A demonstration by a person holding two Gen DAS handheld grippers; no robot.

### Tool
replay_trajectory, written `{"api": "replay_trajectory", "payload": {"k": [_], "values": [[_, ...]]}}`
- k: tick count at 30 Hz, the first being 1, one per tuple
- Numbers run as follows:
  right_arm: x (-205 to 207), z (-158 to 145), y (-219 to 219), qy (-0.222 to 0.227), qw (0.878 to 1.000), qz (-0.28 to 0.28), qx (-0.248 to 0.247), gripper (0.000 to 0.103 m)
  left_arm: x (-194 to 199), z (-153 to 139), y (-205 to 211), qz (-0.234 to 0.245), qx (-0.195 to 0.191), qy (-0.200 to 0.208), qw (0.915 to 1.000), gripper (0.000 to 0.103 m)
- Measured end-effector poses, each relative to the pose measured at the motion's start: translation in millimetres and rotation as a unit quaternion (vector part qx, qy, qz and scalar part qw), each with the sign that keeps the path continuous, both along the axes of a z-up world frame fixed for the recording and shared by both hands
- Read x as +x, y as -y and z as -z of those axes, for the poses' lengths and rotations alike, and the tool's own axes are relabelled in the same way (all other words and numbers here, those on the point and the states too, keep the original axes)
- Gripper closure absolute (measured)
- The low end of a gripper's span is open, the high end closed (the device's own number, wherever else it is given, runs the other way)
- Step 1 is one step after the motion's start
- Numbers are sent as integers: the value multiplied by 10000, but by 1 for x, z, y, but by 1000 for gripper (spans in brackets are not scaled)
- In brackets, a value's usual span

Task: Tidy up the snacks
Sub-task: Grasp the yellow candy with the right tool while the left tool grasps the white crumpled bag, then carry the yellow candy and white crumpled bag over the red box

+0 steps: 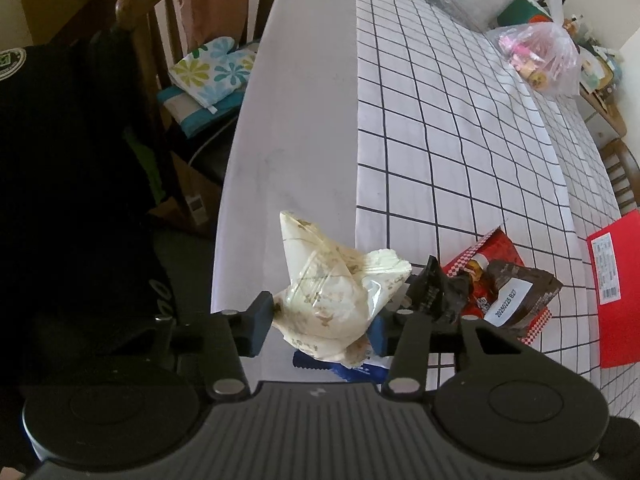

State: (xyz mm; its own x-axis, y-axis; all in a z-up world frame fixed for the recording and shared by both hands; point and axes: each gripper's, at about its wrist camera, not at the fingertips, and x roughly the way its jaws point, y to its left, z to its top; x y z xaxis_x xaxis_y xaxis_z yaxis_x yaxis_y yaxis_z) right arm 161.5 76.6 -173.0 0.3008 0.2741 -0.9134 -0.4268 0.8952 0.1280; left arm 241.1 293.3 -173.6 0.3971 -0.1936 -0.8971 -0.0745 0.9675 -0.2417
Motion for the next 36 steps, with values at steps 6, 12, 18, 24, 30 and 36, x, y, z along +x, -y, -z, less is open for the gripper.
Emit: {"api": "replay_trajectory", "payload": {"k": [6,12,18,24,30,36], "values": [[-5,-1,6,85,9999,41,80,74,-5,-1,-6,-116,-130,35,9998,70],[-12,-6,13,166,9997,156,98,75,-14,-4,-12,-324,-171,87,9993,73],[-20,-16,25,232,9989,337,233,75,-30,-11,-17,-415,-233,143,9988,73],[-31,-38,44,443,9960,584,512,75,-50,-29,-14,-333,-443,295,9980,73],[-44,-66,73,702,9904,868,818,75,-71,-55,4,-101,-525,490,9974,73],[-55,-95,112,966,9842,1059,1037,75,-90,-85,46,280,-538,702,9957,73]]}}
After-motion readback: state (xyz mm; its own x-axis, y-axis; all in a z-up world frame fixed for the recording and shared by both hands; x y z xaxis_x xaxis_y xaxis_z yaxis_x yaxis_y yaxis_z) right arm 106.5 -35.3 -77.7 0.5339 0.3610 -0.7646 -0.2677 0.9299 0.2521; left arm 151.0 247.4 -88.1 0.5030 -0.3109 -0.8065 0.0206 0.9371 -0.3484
